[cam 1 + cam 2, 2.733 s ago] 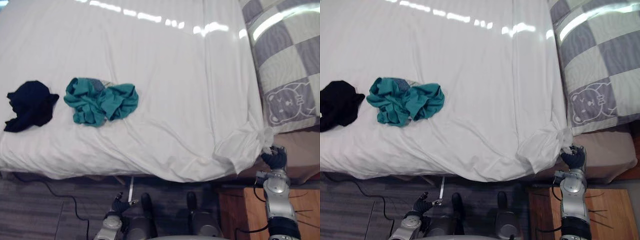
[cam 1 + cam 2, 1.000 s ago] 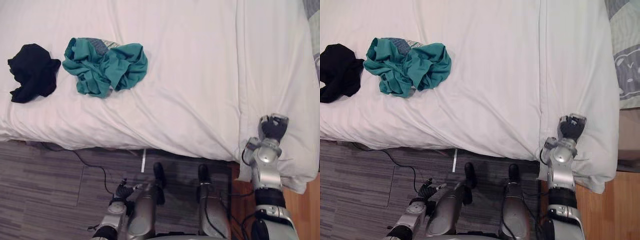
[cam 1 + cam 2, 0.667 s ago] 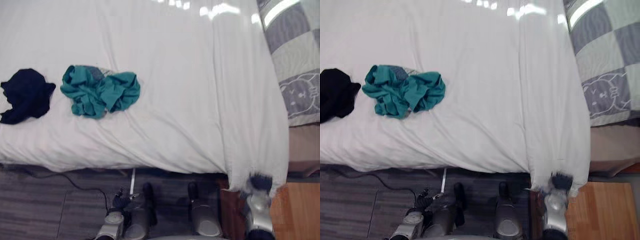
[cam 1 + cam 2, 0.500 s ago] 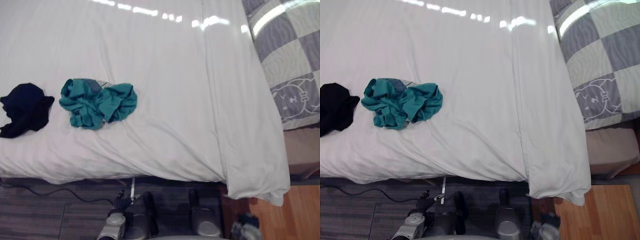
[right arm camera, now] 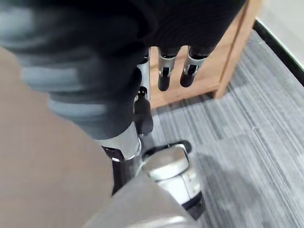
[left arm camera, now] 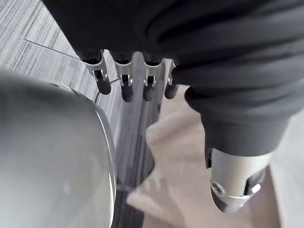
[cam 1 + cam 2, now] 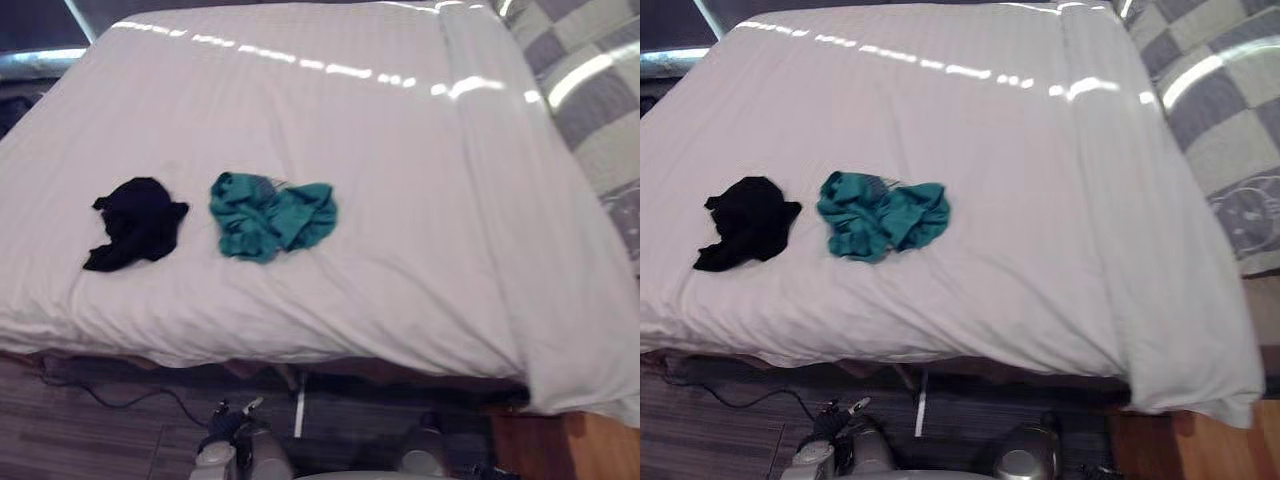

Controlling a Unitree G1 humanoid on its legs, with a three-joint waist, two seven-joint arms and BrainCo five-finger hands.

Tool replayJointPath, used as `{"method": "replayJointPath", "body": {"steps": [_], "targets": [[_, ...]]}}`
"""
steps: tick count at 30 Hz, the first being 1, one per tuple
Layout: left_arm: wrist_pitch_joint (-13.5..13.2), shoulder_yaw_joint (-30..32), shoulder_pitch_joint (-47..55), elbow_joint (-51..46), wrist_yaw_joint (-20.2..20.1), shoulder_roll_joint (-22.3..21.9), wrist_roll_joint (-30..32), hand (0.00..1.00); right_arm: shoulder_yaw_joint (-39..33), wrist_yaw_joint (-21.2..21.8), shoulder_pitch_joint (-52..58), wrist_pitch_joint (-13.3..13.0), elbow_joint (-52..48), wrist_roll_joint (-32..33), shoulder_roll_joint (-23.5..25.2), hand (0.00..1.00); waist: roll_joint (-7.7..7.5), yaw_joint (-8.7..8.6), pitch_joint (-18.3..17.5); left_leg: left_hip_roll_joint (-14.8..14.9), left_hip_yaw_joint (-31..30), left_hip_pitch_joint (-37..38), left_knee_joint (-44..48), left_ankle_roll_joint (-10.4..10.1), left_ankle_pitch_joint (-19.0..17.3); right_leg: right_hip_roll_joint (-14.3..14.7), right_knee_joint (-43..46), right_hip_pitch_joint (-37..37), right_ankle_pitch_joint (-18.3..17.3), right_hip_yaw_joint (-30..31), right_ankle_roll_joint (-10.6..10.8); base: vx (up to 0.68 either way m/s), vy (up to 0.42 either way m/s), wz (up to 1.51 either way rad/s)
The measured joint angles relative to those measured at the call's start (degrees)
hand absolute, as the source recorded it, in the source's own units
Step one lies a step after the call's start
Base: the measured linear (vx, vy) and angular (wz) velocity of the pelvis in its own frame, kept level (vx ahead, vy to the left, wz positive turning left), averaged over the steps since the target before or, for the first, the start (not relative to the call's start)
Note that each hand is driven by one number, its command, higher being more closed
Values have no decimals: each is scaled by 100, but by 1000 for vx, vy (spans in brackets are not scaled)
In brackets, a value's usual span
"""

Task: Tidy the bed and pick cloth on bed and put in laundry

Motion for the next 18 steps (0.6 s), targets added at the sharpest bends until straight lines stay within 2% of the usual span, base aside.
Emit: {"method": "replayJointPath", "body": {"steps": [1, 2, 3, 4, 5, 6, 7, 8, 9, 10, 11, 12, 13, 14, 15, 16, 17, 18], "targets": [[-31, -80, -122, 71, 35, 205, 95, 0, 29, 102, -23, -12, 122, 5, 315, 0, -246, 32, -171, -226, 120, -305, 674, 65, -524, -311, -492, 55, 1075, -29, -96, 143, 936, -31], [-21, -91, -112, 214, 78, 350, 125, 0, 6, -9, -96, -59, 115, -9, 418, 0, -245, 98, -199, -214, 403, -254, 785, 226, -686, -342, -719, -39, 1920, -98, -331, 107, 762, -72], [-1, -98, -108, 289, 108, 421, 138, 0, 66, -16, -184, -53, 124, -5, 393, 0, -291, 147, -226, -188, 638, -139, 752, 310, -702, -350, -643, -232, 2203, -287, -585, 107, 668, -125], [41, -100, -58, 314, 134, 461, 167, 0, 378, -5, -259, 10, 130, -15, 273, 0, -326, 182, -244, -188, 1139, 231, 461, 498, -652, -309, 504, -744, 1607, -1301, -1195, 139, 572, -109], [40, -122, -29, 312, 130, 442, 170, 0, 484, -13, -288, 13, 132, -16, 235, 0, -324, 180, -243, -231, 1282, 399, 298, 554, -617, -247, 818, -809, 1335, -1614, -1094, 157, 627, -110], [38, -230, 41, 309, 106, 407, 183, 0, 674, -4, -340, 10, 116, -75, 156, 0, -256, 157, -240, -339, 1534, 725, -127, 709, -502, 44, 1401, -842, 804, -2077, -952, 123, 555, -69], [39, -375, 50, 310, 85, 406, 226, 0, 844, 100, -331, 3, 21, -126, 117, 0, -220, 133, -233, -535, 1689, 1008, -638, 840, -327, 644, 1806, -823, 201, -2200, -716, 75, 404, -55], [42, -395, 37, 311, 69, 399, 225, 0, 887, 167, -321, -2, -30, -145, 109, 0, -206, 117, -229, -611, 1717, 1077, -808, 864, -256, 892, 1864, -799, -32, -2198, -627, 65, 288, -25], [46, -488, -27, 308, 5, 387, 227, 0, 937, 292, -302, -13, -155, -191, 99, 0, -147, 69, -192, -768, 1787, 1248, -1198, 919, -76, 1523, 1696, -691, -491, -2194, -648, 52, 162, -1], [46, -497, -58, 306, -28, 354, 227, 0, 977, 343, -269, -24, -239, -190, 97, 0, -114, 33, -171, -856, 1801, 1313, -1378, 945, 14, 1847, 1285, -518, -602, -2175, -769, 75, 153, 18], [51, -489, -103, 312, -32, 289, 226, 0, 1044, 383, -251, -85, -330, -189, 97, 0, -118, -28, -155, -1039, 1772, 1426, -1572, 1002, 106, 2068, 682, -158, -514, -2099, -1293, 55, 105, 20], [43, -511, -114, 298, -44, 160, 233, 0, 1064, 400, -298, -118, -331, -186, 15, 0, 33, -6, -55, -1132, 1757, 1573, -1693, 1004, 145, 2051, 635, -5, -406, -2096, -1323, 20, 153, 34], [41, -540, -105, 256, -108, 24, 237, 0, 1063, 415, -267, -124, -372, -185, -16, 0, 113, 0, -5, -1264, 1678, 1669, -1643, 1037, 174, 1952, 649, 135, -499, -2102, -1318, 0, 91, 47], [39, -573, -101, 144, -142, -114, 299, 0, 1102, 478, -293, -125, -442, -184, -85, 0, 169, 15, 95, -1327, 1568, 1461, -1122, 1036, 175, 1750, 735, 155, -581, -2166, -1241, -41, 60, 57], [35, -589, -101, 92, -143, -154, 331, 0, 1171, 487, -328, -129, -449, -183, -152, 0, 157, 13, 117, -1321, 1524, 1279, -814, 1031, 178, 1697, 756, 164, -607, -2183, -1221, -32, 6, 60], [32, -632, -111, -22, -142, -262, 347, 0, 1370, 490, -460, -130, -441, -181, -260, 0, 229, 16, 228, -1284, 1452, 814, -64, 865, 281, 1544, 854, 111, -648, -2248, -1166, -60, 33, 44], [30, -705, -126, -99, -144, -274, 339, 0, 1393, 488, -541, -129, -434, -181, -298, 0, 249, 5, 302, -1283, 1446, 634, 204, 690, 414, 1433, 919, 76, -654, -2298, -1155, -61, 76, 64], [20, -760, -156, -150, -140, -274, 330, 0, 1327, 484, -629, -121, -429, -183, -328, 0, 240, -10, 407, -1265, 1540, 441, 354, 729, 667, 1194, 868, 97, -576, -2473, -1166, -68, 101, 46]]}}
